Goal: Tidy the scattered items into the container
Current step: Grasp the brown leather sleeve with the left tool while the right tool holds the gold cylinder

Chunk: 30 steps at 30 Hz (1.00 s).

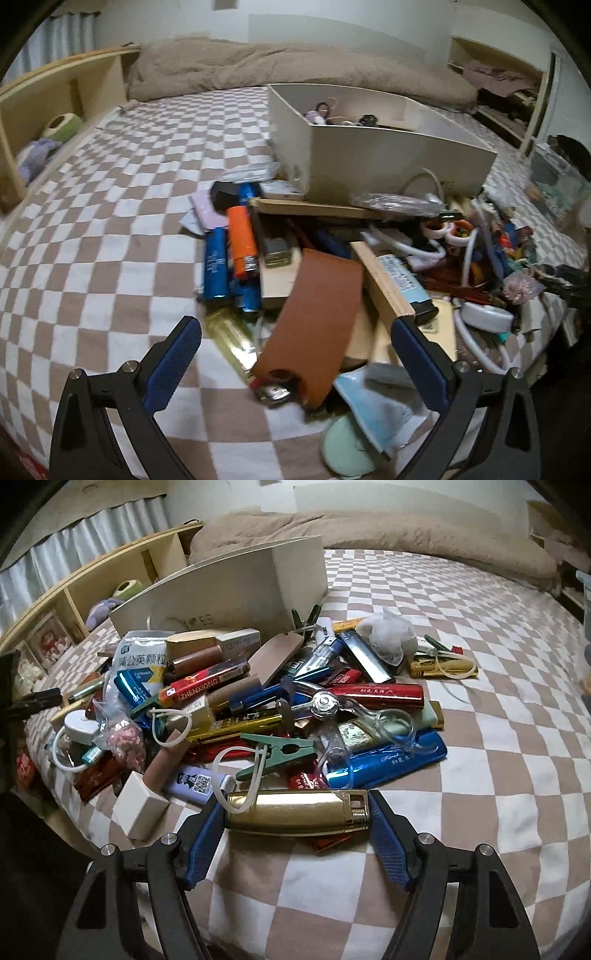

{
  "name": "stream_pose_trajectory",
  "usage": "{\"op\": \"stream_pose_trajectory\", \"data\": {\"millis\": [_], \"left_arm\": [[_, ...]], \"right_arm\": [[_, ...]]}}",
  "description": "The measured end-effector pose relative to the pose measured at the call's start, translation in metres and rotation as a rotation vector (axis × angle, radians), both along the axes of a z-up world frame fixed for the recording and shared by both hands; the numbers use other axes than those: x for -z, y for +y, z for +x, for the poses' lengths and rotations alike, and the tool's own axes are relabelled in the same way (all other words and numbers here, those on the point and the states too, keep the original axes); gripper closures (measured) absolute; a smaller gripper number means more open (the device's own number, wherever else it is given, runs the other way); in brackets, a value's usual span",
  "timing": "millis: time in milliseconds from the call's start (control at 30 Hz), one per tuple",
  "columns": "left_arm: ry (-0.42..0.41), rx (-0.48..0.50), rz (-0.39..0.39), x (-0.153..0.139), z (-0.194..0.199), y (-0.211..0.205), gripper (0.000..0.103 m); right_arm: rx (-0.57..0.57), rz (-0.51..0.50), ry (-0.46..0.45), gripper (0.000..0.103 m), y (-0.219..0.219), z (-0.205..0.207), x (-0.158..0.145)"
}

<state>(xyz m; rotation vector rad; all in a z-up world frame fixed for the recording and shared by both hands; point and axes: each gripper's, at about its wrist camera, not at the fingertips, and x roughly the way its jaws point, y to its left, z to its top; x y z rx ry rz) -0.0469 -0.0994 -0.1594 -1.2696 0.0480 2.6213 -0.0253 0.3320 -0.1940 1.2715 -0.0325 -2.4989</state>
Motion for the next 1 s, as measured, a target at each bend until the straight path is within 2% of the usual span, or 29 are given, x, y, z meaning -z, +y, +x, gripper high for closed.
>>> {"op": "stream_pose_trajectory", "data": {"millis": [233,300,367,467,600,867,1000], "left_arm": [[-0.074,0.100,0.064,0.014,-0.004,0.022,0.000],[-0.073,0.102,0.055,0.015,-0.005,0.027,0.000],[-0.085,0.081,0.079,0.014,-0.007,0.022,0.001],[-0.117,0.044,0.137,0.015,-0.009,0.009,0.011],[-0.119,0.006,0.177,0.013,-0.001,-0.009,0.028],[-0.070,-0.063,0.150,0.000,0.014,-0.035,0.028],[-0.086,-0.034,0.096,0.005,0.010,-0.027,0.028]], "right_arm": [[0.006,-0.011,-0.009,0.028,0.000,0.000,0.005],[0.006,-0.011,-0.011,0.028,0.000,-0.001,0.007],[0.007,-0.010,-0.010,0.028,0.000,-0.001,0.007],[0.007,-0.010,-0.009,0.028,0.000,-0.001,0.007],[0.008,-0.014,-0.009,0.028,0.000,-0.001,0.007],[0.008,-0.012,-0.010,0.028,-0.001,-0.001,0.007],[0.010,-0.011,-0.012,0.028,0.000,-0.001,0.008]]}}
